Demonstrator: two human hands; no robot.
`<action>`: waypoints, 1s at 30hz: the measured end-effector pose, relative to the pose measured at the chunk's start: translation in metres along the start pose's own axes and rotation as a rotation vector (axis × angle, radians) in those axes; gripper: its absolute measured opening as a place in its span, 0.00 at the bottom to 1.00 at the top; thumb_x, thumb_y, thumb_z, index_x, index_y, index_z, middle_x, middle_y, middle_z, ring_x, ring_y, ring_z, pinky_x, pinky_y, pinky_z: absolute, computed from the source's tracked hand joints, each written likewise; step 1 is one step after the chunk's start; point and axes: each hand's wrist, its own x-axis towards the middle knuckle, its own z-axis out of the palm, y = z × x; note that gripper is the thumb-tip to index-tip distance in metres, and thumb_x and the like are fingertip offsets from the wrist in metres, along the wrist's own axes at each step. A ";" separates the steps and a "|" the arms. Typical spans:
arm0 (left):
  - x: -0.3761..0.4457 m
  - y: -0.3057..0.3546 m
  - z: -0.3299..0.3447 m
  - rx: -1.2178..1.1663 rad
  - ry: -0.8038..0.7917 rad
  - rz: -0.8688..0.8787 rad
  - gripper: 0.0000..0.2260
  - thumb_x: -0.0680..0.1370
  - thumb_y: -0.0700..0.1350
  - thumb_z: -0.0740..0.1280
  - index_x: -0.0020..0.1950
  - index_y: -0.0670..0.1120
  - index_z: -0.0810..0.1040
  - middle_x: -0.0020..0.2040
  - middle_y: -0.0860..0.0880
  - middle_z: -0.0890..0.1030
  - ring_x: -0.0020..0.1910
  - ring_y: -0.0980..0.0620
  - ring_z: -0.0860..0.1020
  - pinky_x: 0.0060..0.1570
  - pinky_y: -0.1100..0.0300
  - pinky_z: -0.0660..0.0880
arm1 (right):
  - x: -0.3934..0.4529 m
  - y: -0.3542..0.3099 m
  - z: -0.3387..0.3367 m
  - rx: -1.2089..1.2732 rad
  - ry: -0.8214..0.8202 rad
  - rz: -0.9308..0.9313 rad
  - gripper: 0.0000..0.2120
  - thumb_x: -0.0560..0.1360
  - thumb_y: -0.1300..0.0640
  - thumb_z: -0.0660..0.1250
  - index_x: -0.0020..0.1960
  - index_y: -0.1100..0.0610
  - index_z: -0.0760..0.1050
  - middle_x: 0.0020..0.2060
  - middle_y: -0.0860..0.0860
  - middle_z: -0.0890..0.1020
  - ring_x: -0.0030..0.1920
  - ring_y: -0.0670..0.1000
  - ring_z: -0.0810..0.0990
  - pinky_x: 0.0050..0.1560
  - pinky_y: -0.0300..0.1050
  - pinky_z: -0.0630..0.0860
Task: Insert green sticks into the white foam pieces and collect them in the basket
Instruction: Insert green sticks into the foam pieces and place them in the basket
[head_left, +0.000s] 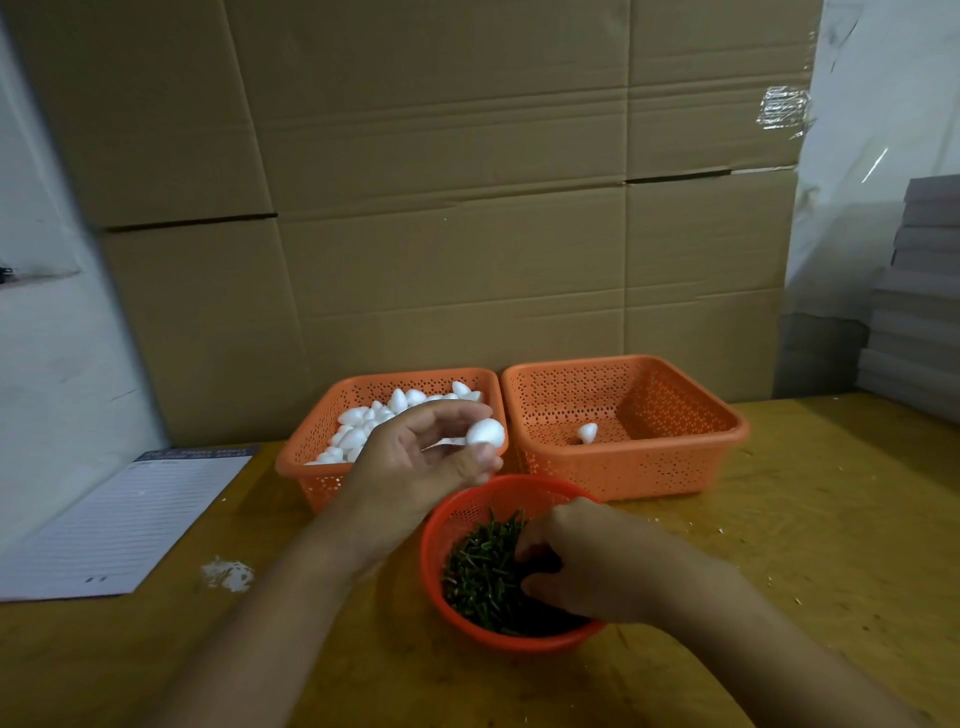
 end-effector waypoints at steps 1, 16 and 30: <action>-0.001 0.001 0.001 -0.030 -0.008 -0.024 0.12 0.71 0.51 0.76 0.53 0.51 0.85 0.52 0.47 0.85 0.51 0.46 0.85 0.48 0.59 0.81 | 0.000 -0.001 0.000 -0.007 0.001 0.001 0.12 0.78 0.47 0.67 0.60 0.48 0.80 0.51 0.45 0.82 0.47 0.46 0.80 0.38 0.38 0.73; 0.008 -0.005 -0.004 -0.558 -0.098 -0.370 0.16 0.72 0.57 0.73 0.47 0.45 0.87 0.36 0.49 0.80 0.32 0.56 0.79 0.37 0.59 0.80 | 0.001 -0.002 0.002 -0.009 0.001 -0.002 0.12 0.78 0.47 0.67 0.59 0.48 0.79 0.51 0.45 0.82 0.48 0.46 0.80 0.42 0.41 0.78; 0.008 -0.005 -0.004 -0.673 -0.038 -0.452 0.14 0.73 0.54 0.71 0.41 0.43 0.85 0.34 0.48 0.78 0.29 0.56 0.77 0.35 0.59 0.81 | 0.000 -0.003 0.001 0.027 -0.008 0.010 0.10 0.78 0.51 0.68 0.59 0.47 0.79 0.53 0.43 0.81 0.51 0.46 0.80 0.48 0.43 0.80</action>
